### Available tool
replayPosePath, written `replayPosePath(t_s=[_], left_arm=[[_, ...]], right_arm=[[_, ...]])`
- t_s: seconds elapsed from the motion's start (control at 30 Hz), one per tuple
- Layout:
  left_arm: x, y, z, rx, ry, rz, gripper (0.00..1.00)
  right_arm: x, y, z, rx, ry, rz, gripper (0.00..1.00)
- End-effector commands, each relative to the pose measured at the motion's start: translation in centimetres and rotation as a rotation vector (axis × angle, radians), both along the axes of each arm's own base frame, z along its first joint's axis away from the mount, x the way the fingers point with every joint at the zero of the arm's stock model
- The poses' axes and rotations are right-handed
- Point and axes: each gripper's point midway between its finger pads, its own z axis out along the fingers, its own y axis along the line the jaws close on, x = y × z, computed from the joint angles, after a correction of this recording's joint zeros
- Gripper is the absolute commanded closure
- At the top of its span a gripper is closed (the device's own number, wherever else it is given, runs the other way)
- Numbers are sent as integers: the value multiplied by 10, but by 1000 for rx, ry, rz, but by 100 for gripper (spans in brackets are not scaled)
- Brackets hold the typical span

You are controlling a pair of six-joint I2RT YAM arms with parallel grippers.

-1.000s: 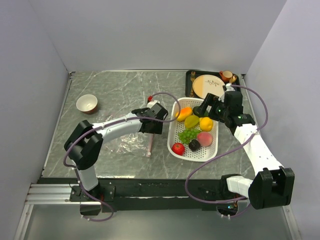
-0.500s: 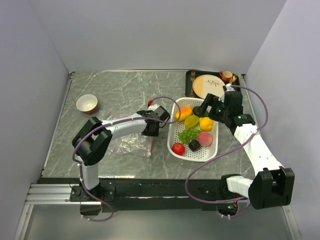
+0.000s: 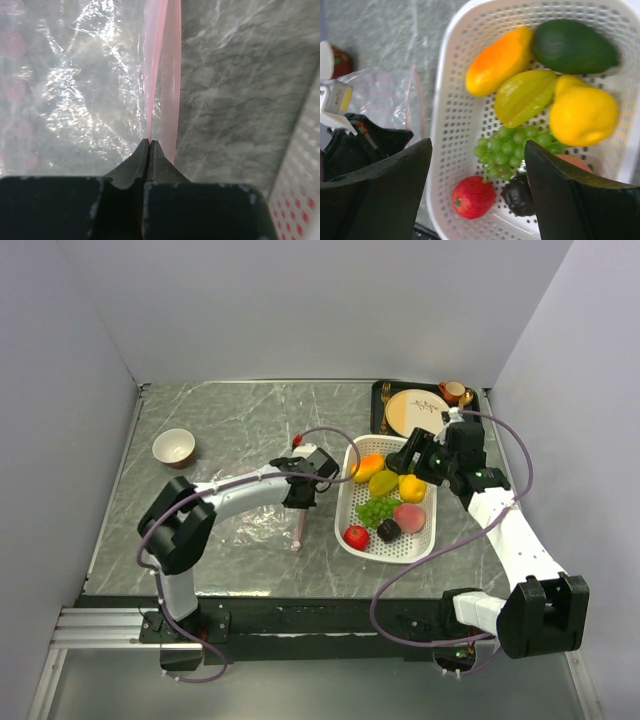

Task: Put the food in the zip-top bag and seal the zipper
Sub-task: Pick up the zipper food storage bag at the center of the board, then open the zipper of the food storage bag.

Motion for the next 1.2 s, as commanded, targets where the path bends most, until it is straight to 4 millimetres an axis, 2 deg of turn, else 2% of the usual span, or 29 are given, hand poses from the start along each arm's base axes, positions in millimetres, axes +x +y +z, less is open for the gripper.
replayPosePath(t_s=[0.0, 0.03, 0.07, 0.1, 0.17, 0.33, 0.37, 0.47, 0.53, 0.63, 0.97, 1.17], left_arm=[[5, -6, 69, -131, -135, 4, 99], [4, -4, 83, -160, -160, 7, 99], [2, -4, 89, -178, -169, 8, 99], [0, -2, 92, -189, -174, 5, 99], [-3, -1, 109, -234, -204, 3, 99], [-10, 5, 120, -277, -223, 8, 99], [-11, 5, 122, -283, -227, 10, 99], [-13, 7, 121, -308, -240, 17, 99], [-15, 9, 119, -315, -241, 23, 99], [-15, 9, 117, -312, -241, 26, 99], [-15, -2, 111, -333, -213, 4, 99], [-16, -7, 116, -375, -217, -4, 99]], right_arm=[[3, 45, 27, 113, -64, 145, 22], [1, 53, 27, 120, -61, 166, 22], [3, 61, 32, 127, -69, 183, 22], [4, 70, 28, 133, -52, 203, 22], [0, 96, 33, 170, -52, 272, 23], [-3, 140, 23, 251, 0, 343, 24], [-3, 149, 29, 276, -16, 373, 24], [-4, 169, 28, 311, 6, 420, 26], [-3, 176, 33, 310, -6, 437, 26], [-8, 188, 31, 307, 6, 465, 26], [-16, 208, -5, 278, 102, 503, 30], [-14, 217, -16, 277, 126, 523, 32]])
